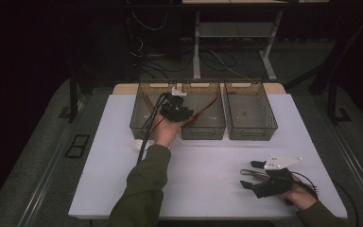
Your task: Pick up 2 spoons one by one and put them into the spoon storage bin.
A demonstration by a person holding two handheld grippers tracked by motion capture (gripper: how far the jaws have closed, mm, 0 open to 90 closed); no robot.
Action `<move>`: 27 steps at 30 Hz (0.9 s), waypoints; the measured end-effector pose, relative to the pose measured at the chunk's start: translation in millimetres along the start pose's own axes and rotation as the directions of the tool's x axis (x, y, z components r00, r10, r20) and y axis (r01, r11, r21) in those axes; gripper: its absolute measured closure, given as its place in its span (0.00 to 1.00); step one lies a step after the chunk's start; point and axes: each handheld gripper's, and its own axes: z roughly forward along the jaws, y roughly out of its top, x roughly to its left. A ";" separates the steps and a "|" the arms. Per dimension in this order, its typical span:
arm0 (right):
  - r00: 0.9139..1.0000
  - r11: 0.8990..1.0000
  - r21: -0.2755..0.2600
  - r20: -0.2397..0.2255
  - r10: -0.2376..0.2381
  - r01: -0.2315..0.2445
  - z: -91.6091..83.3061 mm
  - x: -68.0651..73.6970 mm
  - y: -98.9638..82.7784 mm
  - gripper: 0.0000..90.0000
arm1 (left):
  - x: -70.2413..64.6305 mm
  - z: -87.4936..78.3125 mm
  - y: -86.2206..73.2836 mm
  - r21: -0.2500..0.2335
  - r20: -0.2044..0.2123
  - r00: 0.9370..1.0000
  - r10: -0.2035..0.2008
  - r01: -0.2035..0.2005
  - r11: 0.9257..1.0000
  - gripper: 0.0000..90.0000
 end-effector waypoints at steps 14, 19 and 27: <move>1.000 1.000 0.000 0.001 0.000 0.000 0.2 -0.3 0.0 0.17 | -3.9 -21.6 0.8 -0.017 0.112 0.991 0.079 -0.077 0.997 0.54; 1.000 1.000 0.000 0.001 -0.001 0.001 0.3 -0.4 0.0 0.17 | -5.4 -36.8 -3.1 -0.016 0.144 0.983 0.118 -0.117 0.993 0.47; 1.000 1.000 0.002 0.003 -0.002 0.002 0.4 -0.4 0.0 0.17 | -9.7 -64.4 -21.8 -0.042 0.149 0.981 0.126 -0.122 0.992 0.46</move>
